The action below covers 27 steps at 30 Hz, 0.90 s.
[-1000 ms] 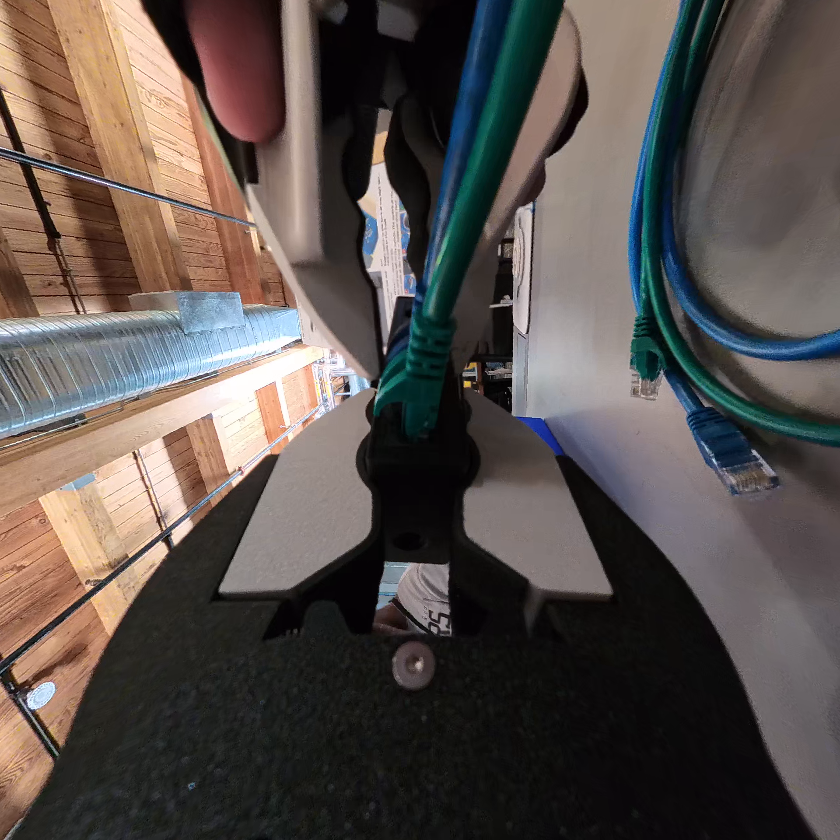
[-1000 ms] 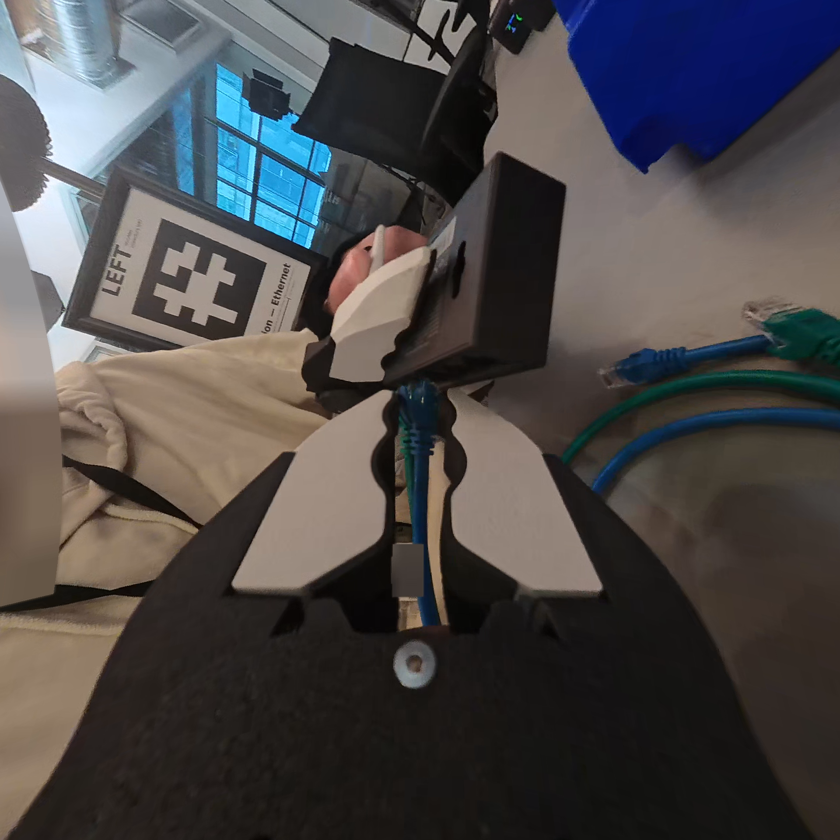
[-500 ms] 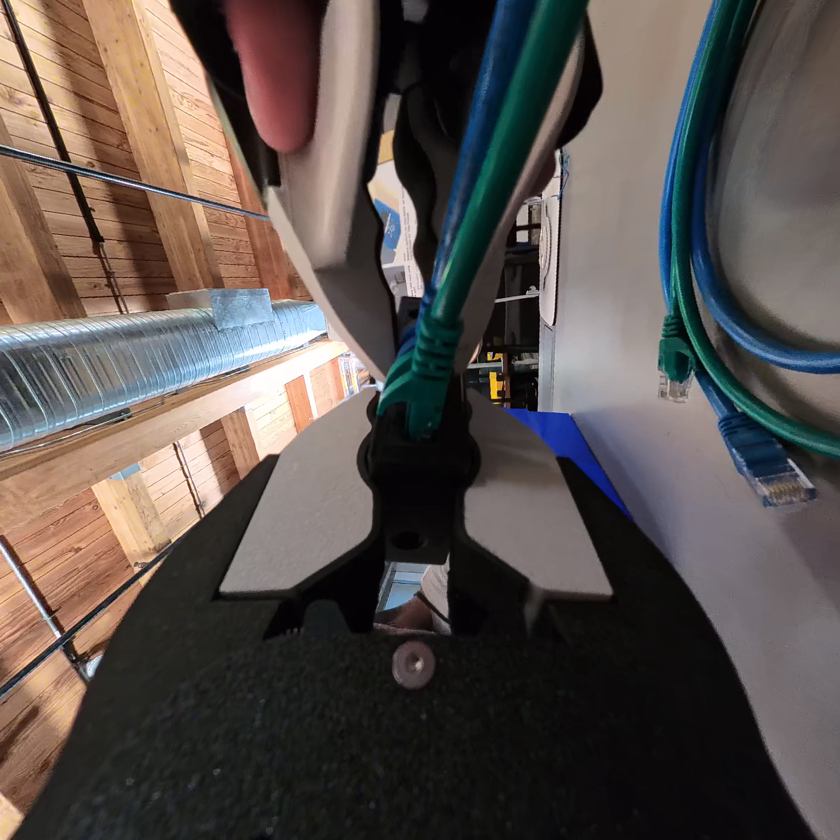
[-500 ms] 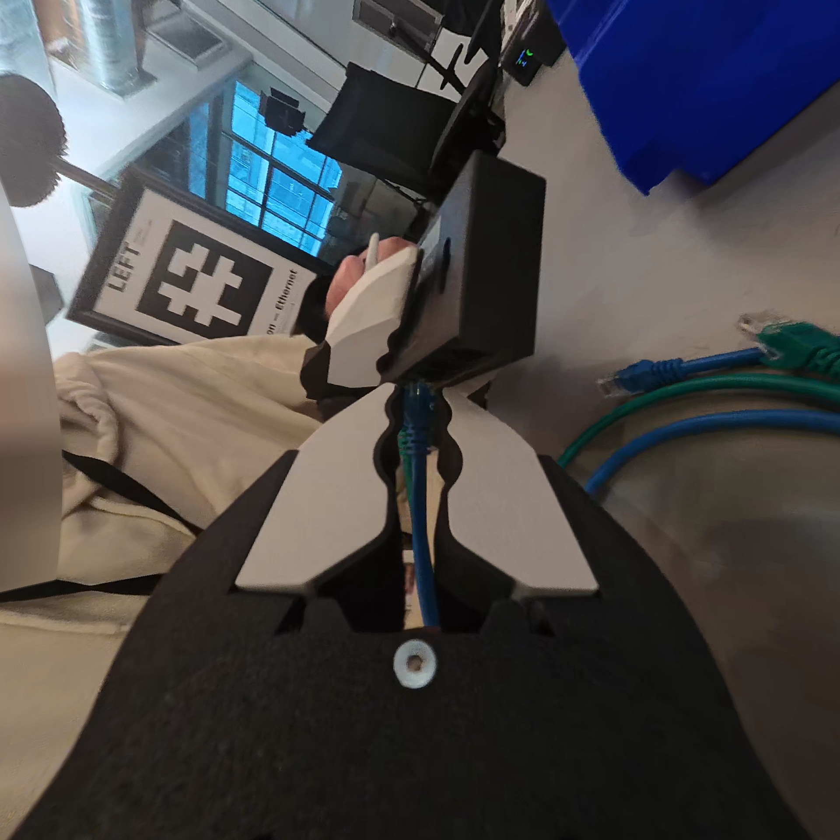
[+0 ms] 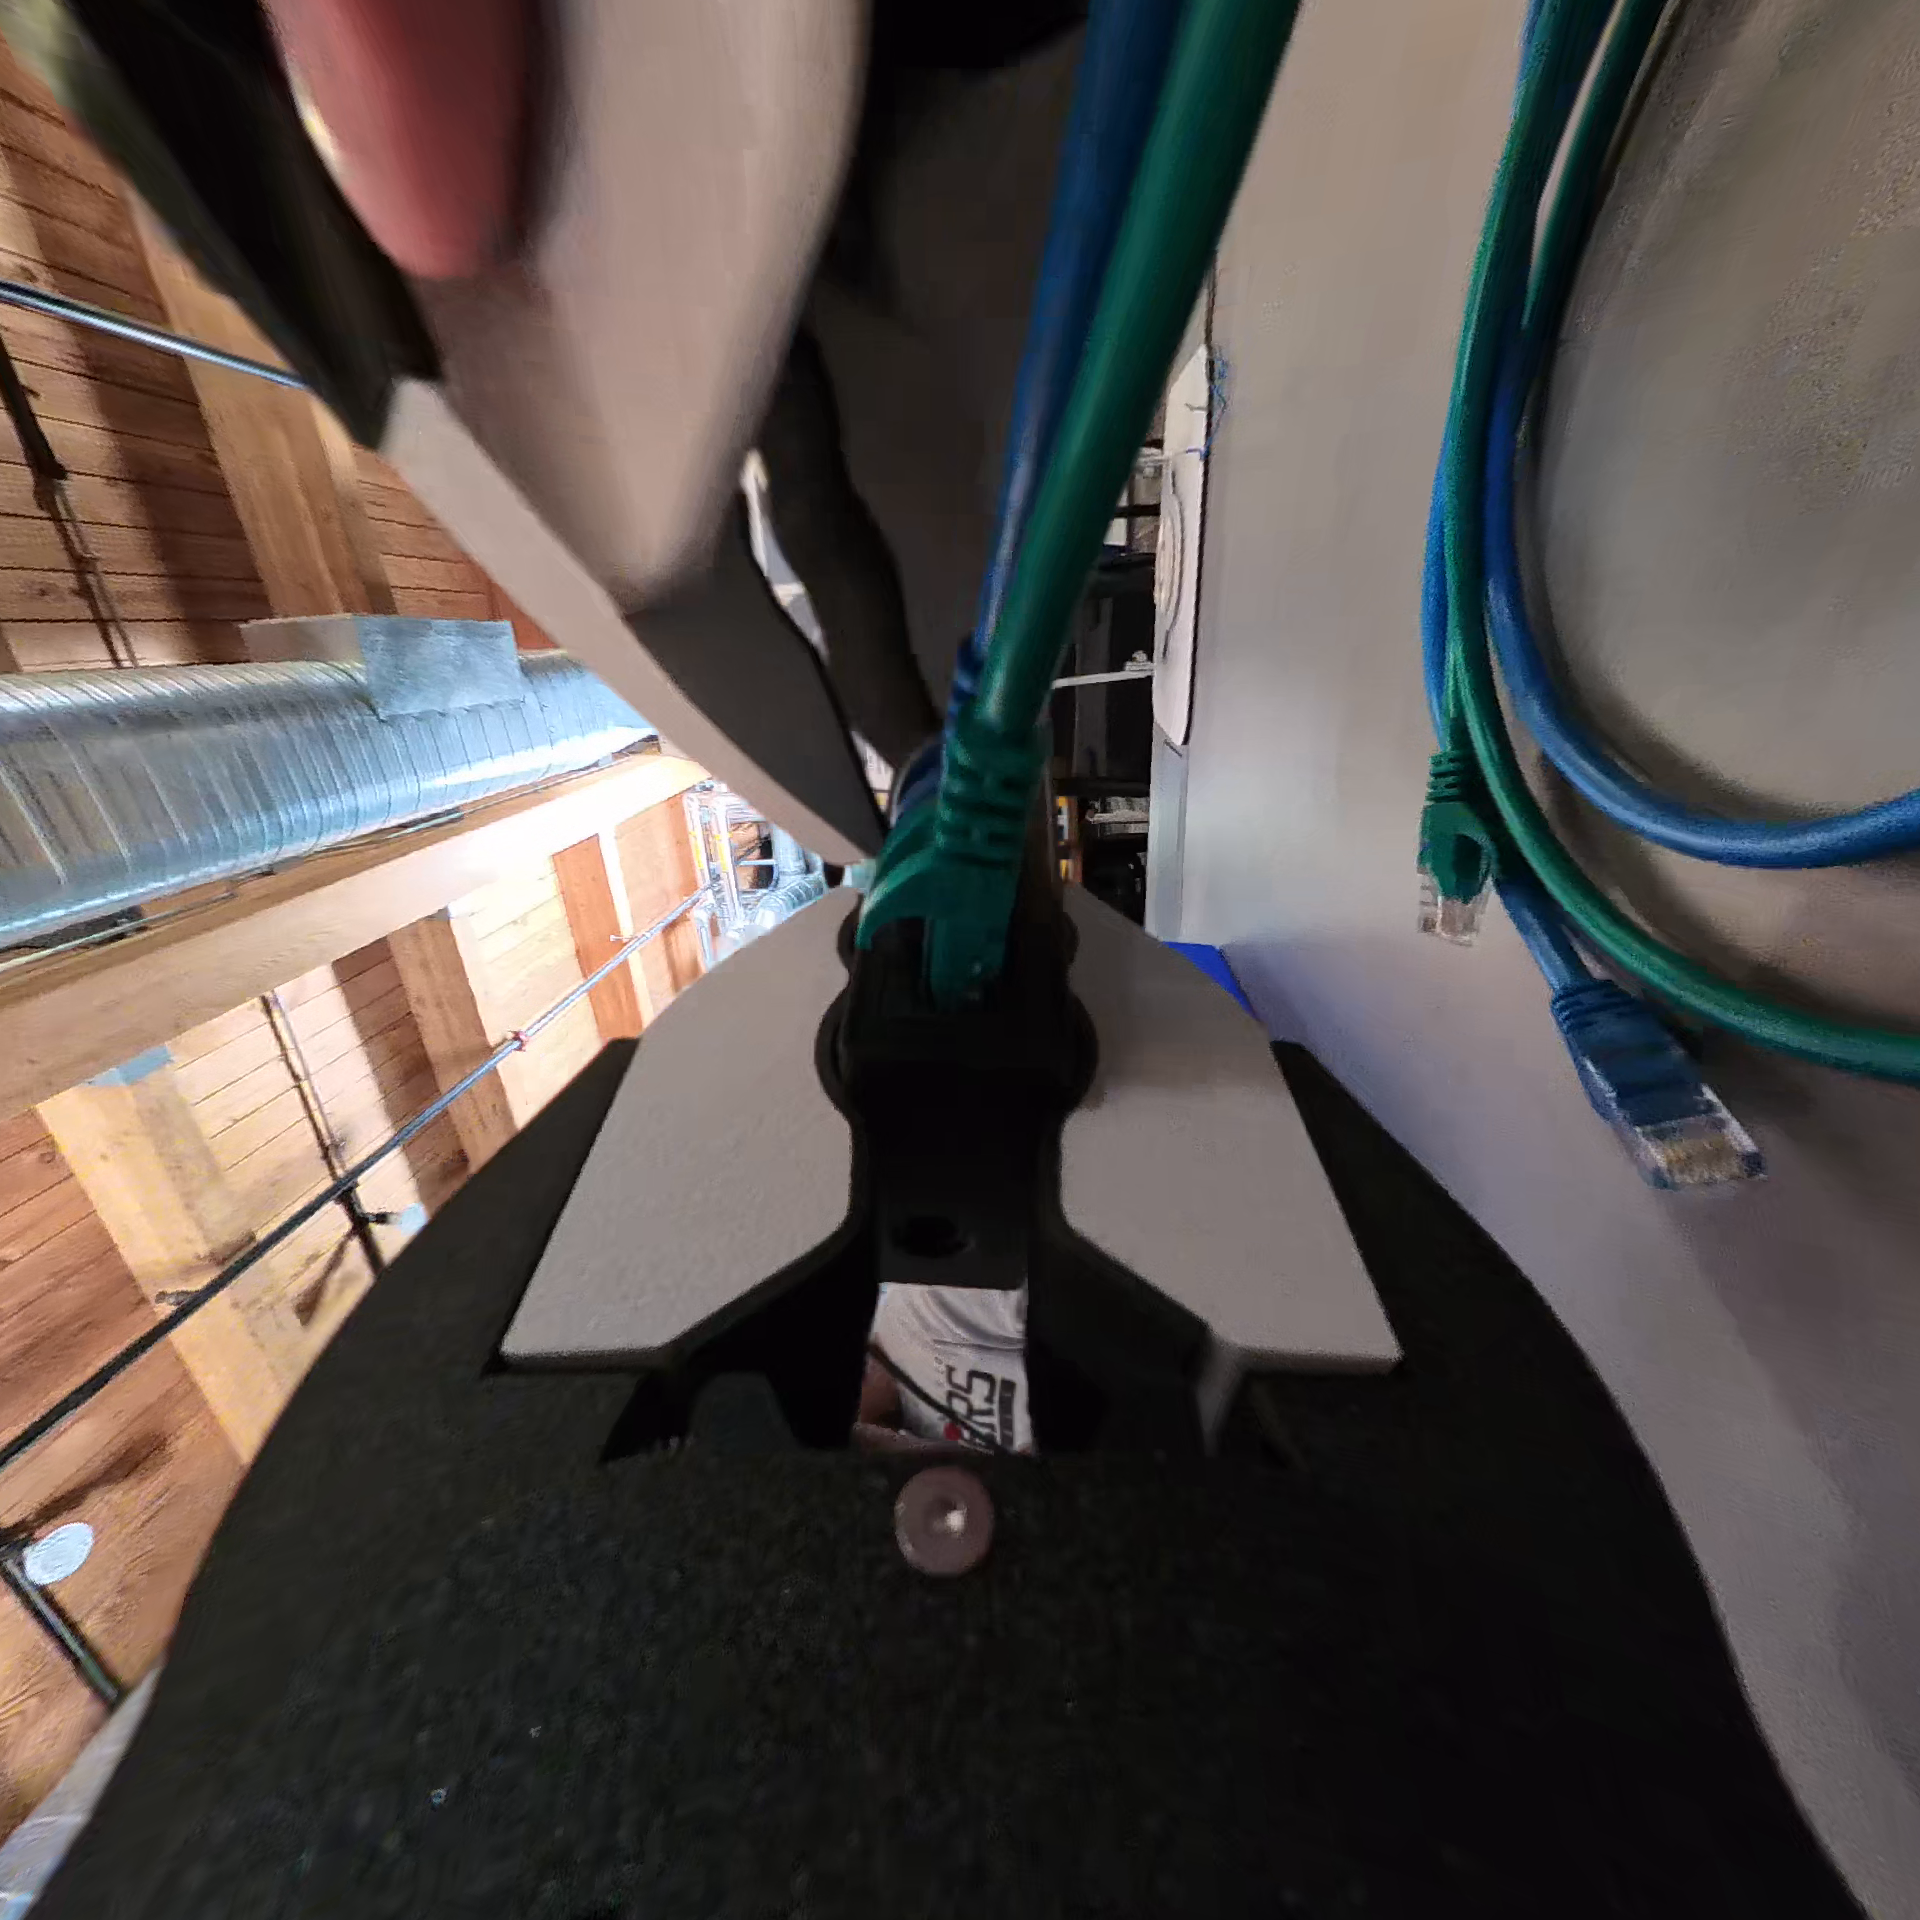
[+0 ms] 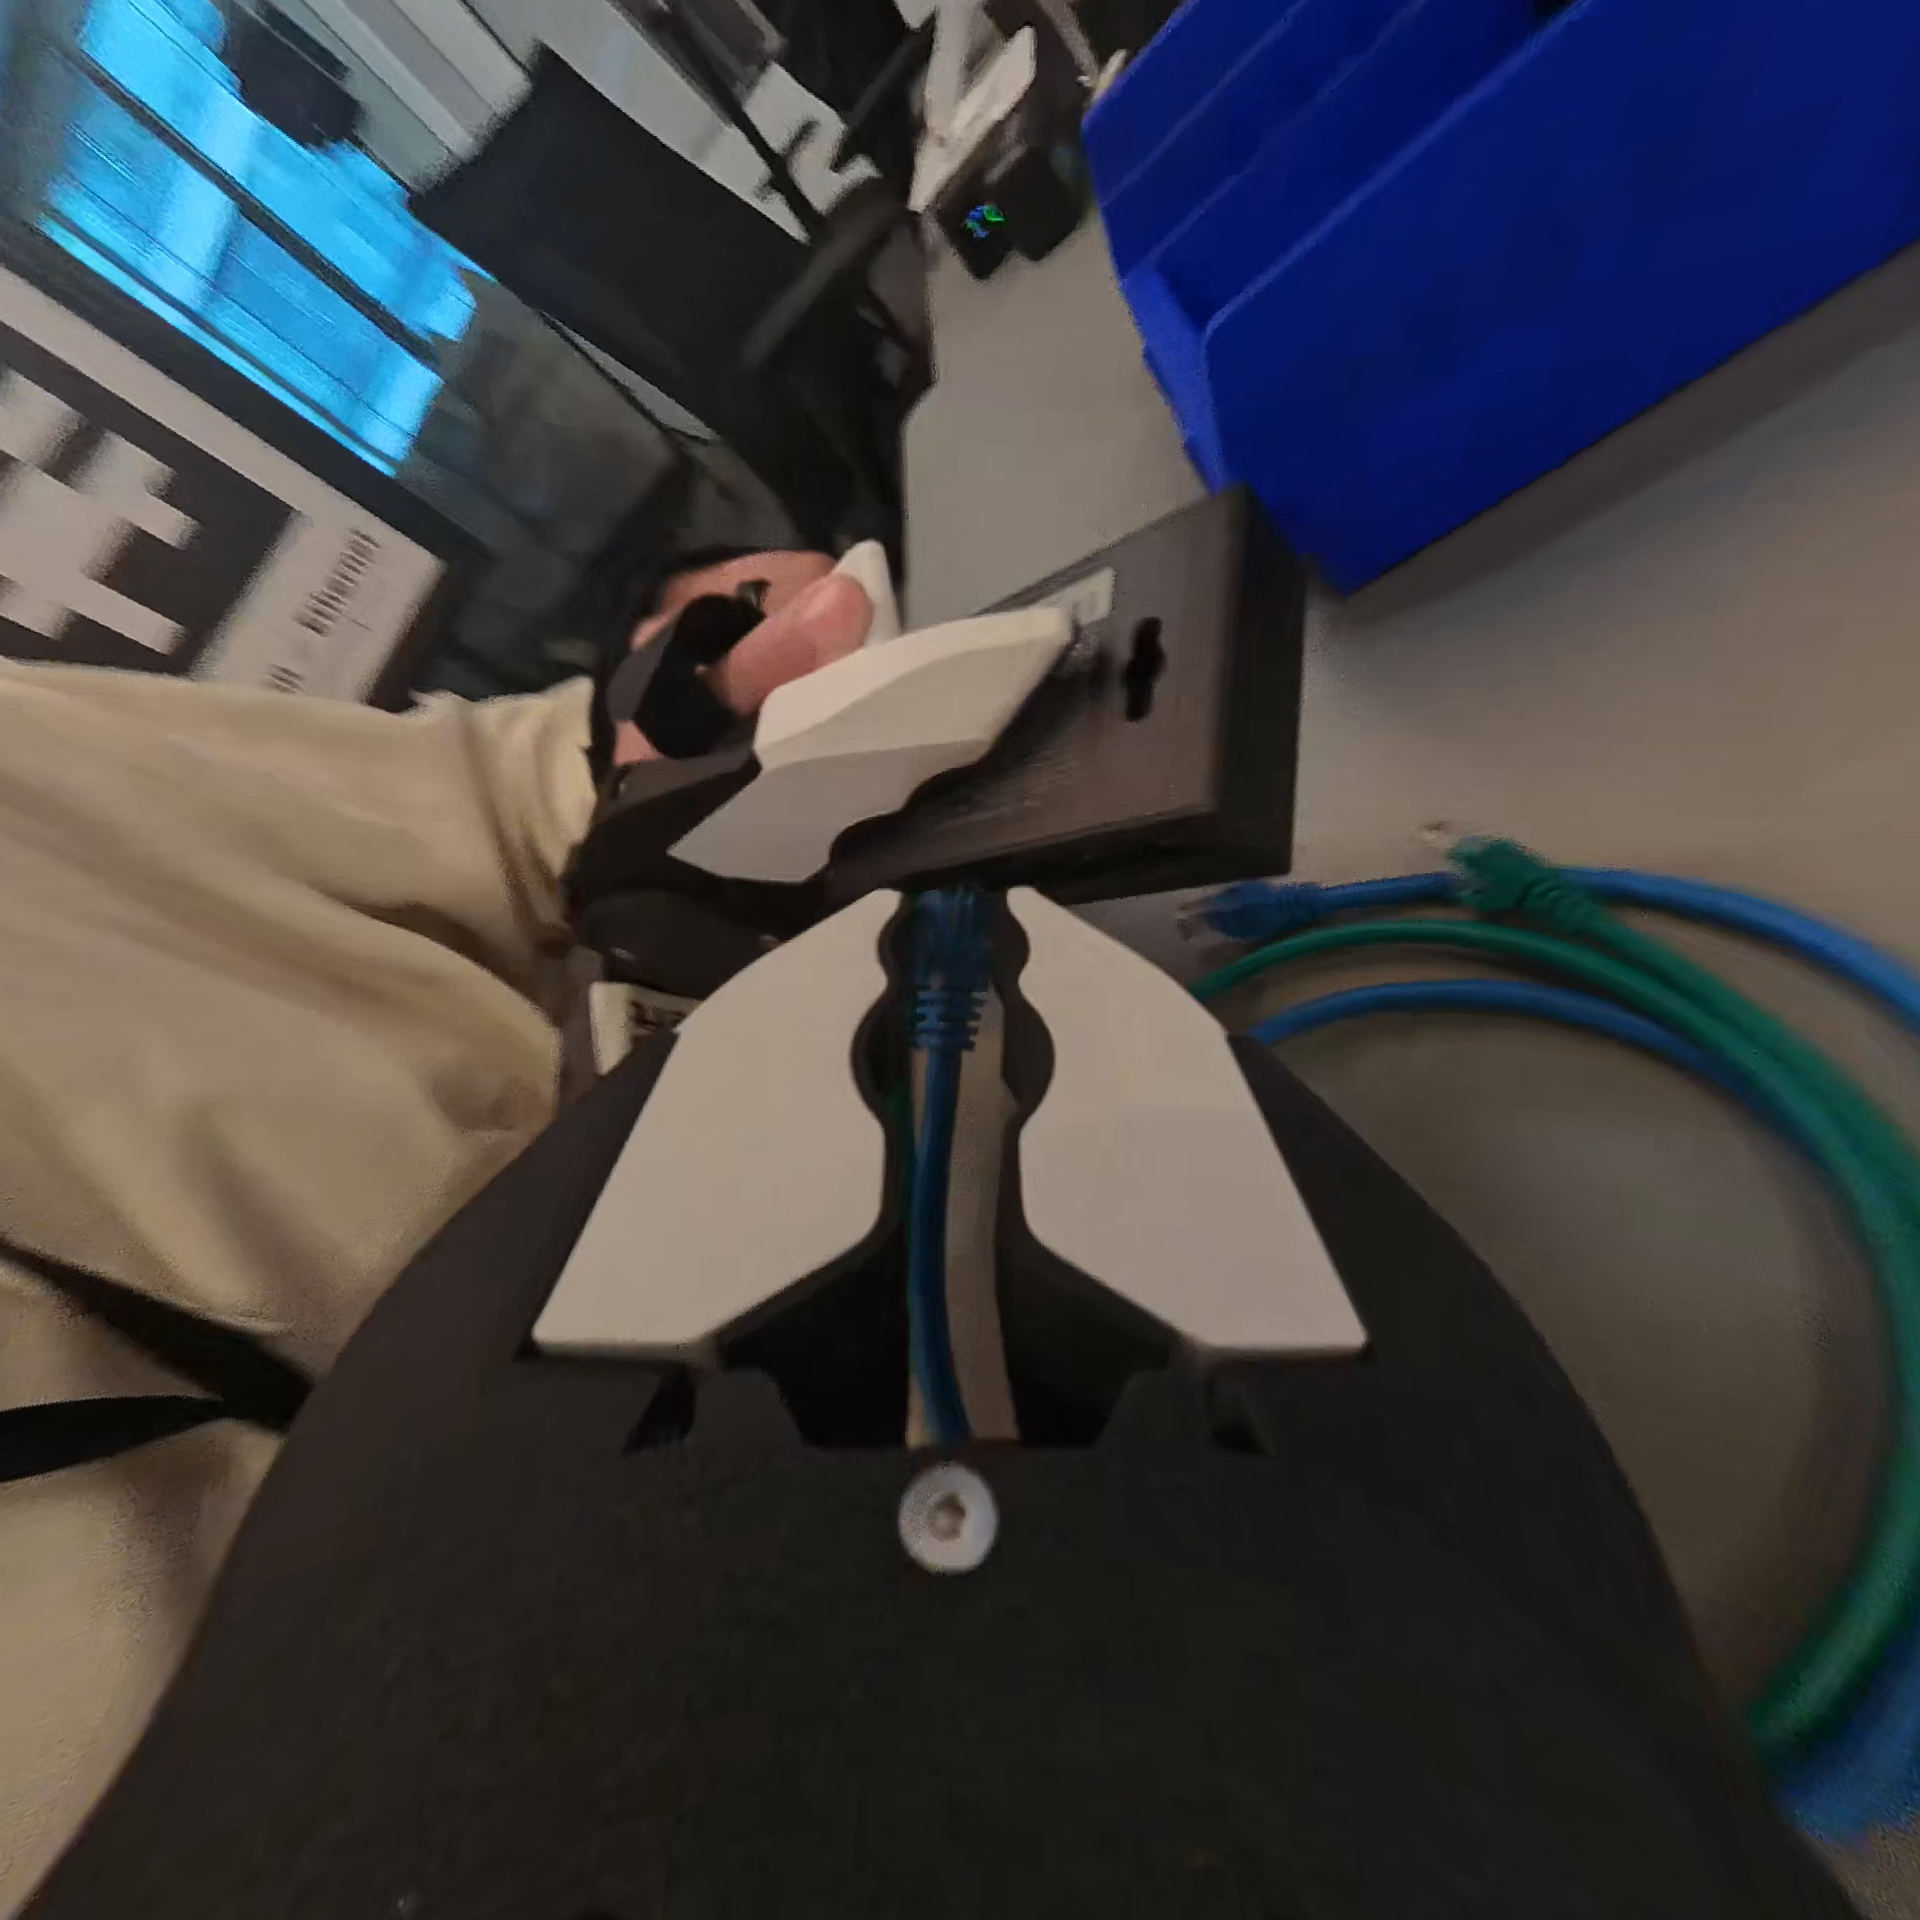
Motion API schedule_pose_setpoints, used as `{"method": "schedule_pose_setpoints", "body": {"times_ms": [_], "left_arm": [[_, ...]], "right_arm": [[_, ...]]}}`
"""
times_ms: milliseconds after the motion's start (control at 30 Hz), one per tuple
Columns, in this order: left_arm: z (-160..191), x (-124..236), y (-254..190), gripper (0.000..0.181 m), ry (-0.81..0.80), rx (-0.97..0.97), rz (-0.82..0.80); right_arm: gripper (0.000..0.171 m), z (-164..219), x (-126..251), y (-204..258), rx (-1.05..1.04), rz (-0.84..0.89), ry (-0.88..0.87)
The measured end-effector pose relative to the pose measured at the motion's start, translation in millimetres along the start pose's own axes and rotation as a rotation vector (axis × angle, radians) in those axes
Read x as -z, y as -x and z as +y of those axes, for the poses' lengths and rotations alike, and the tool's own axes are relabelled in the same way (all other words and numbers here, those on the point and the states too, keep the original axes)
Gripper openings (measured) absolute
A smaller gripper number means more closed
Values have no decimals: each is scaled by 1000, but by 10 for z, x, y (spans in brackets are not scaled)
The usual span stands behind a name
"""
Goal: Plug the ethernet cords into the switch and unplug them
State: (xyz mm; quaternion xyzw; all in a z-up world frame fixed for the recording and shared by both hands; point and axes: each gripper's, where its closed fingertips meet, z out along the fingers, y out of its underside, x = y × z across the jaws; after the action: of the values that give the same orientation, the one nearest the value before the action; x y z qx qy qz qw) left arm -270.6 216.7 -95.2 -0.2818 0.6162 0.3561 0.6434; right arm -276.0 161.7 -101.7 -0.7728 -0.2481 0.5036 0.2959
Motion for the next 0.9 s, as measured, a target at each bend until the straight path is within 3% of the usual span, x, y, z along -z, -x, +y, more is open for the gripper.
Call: {"method": "schedule_pose_setpoints", "body": {"times_ms": [133,500,733,900], "left_arm": [[44,-19,-26,30,14,32,21],[55,19,-147,30,33,38,74],[69,22,-151,30,33,54,81],[82,19,-155,30,43,61,91]], "right_arm": [[15,53,50,-33,294,219,60],[12,104,31,-67,563,420,131],[16,174,92,-75,558,434,164],[9,187,74,-80,595,452,173]]}}
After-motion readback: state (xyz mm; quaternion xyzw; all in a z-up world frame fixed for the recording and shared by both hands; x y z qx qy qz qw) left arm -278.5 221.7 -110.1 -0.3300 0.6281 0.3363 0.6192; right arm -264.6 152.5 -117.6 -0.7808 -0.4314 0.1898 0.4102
